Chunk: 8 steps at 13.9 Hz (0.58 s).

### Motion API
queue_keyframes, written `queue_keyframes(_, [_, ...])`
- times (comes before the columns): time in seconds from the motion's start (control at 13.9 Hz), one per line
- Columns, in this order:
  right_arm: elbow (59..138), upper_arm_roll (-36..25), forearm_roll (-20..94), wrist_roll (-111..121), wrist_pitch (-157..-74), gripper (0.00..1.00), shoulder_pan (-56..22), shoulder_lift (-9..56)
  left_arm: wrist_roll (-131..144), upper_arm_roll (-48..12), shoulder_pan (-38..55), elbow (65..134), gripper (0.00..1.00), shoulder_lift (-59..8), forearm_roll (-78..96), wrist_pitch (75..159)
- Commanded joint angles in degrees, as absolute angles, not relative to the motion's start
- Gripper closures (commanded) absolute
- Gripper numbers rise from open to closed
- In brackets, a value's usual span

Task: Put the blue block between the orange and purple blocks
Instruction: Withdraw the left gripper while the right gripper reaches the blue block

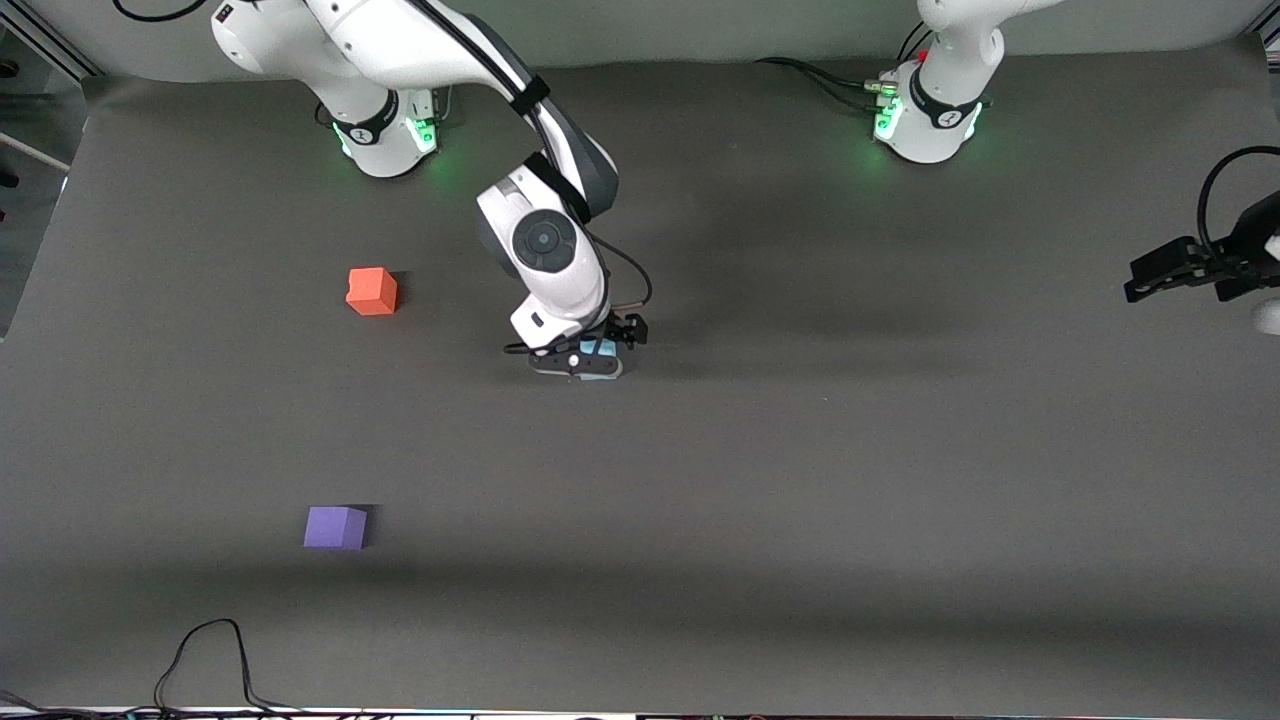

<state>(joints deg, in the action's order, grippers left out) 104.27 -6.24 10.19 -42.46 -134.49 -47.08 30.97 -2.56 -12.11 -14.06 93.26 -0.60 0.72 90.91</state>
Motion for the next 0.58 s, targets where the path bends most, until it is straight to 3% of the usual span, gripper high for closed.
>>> queue_keyframes(0.0, [104.7, -6.6, 9.4, -42.1, -138.2, 0.0, -47.6, 33.3, -1.0, -1.3, -1.7, 94.0, 0.0, 1.1, 0.1, 90.9])
queue_keyframes(0.14, [106.5, -6.6, 9.0, -42.0, -142.2, 0.0, -48.4, 33.7, -1.1, 6.0, 5.5, 94.0, 0.0, 1.3, 0.1, 91.1])
queue_keyframes(0.5, [107.0, -6.6, 8.9, -41.3, -144.9, 0.0, -48.8, 35.3, -1.1, 5.5, 5.6, 94.0, 0.0, 0.4, 0.1, 92.2])
